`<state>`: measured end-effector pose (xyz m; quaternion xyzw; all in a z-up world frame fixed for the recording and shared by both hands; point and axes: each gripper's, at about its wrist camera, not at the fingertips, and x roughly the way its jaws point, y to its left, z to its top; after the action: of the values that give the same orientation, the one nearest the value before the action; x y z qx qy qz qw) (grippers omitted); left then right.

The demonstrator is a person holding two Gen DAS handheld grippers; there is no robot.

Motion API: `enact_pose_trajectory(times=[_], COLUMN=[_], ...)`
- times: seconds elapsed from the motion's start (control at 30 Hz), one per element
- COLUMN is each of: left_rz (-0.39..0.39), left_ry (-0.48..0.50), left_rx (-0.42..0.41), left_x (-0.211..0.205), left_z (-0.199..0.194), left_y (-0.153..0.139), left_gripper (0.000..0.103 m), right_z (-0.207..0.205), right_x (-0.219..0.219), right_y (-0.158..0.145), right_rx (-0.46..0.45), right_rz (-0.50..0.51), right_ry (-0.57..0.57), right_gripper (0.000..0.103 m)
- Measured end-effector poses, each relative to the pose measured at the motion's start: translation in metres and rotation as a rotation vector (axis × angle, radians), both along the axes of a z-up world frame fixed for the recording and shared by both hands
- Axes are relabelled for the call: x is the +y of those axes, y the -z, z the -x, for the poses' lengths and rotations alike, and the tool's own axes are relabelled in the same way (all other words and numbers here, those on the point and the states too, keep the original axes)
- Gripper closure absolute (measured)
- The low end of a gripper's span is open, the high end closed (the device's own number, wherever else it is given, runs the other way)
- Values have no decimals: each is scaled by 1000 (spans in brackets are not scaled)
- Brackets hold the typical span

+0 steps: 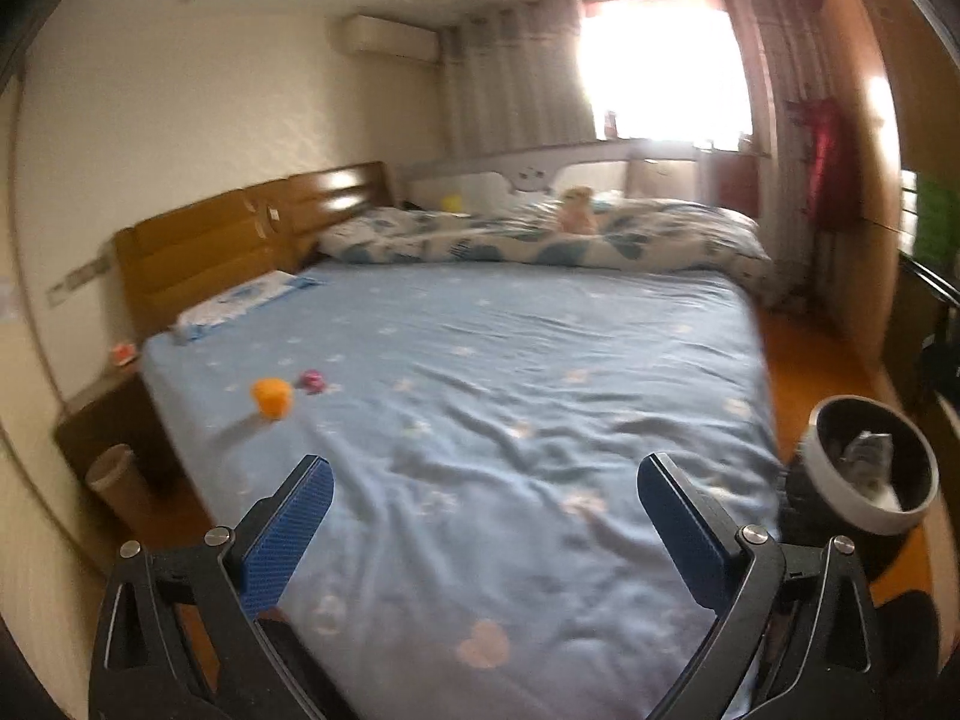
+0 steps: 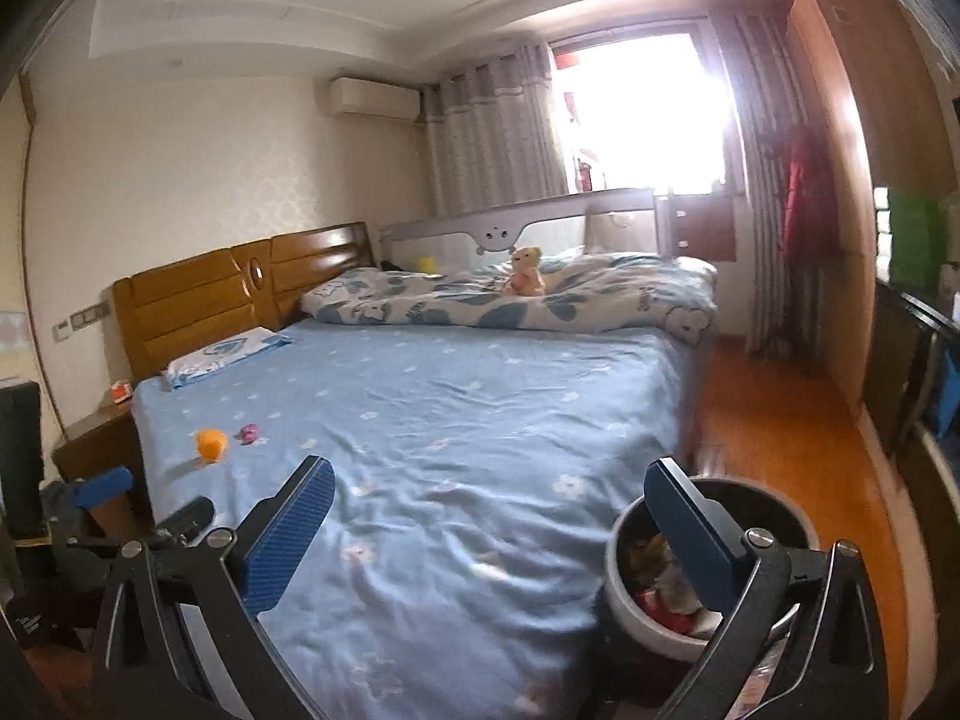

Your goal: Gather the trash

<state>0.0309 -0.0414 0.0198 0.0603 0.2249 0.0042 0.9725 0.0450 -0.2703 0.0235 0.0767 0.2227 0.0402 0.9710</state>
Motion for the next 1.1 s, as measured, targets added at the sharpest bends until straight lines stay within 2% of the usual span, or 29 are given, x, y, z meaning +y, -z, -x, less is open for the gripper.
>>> enact_pose_trajectory(times=[0.13,0.33,1.1], left_rz=[-4,-19,-21], left_ry=[-40,-53,55], left_rx=[-23,-33,-43], left_x=[-1,-10,-8], left_z=[13,7,10], left_y=[8,21,21], left_gripper=[0,0,0], right_z=[-4,-2,20], right_x=[13,26,11], right_y=[21,36,26], right_rx=[-7,1,0], right_rz=[-13,27,52], right_ry=[-17,-33,42], right_gripper=[0,0,0])
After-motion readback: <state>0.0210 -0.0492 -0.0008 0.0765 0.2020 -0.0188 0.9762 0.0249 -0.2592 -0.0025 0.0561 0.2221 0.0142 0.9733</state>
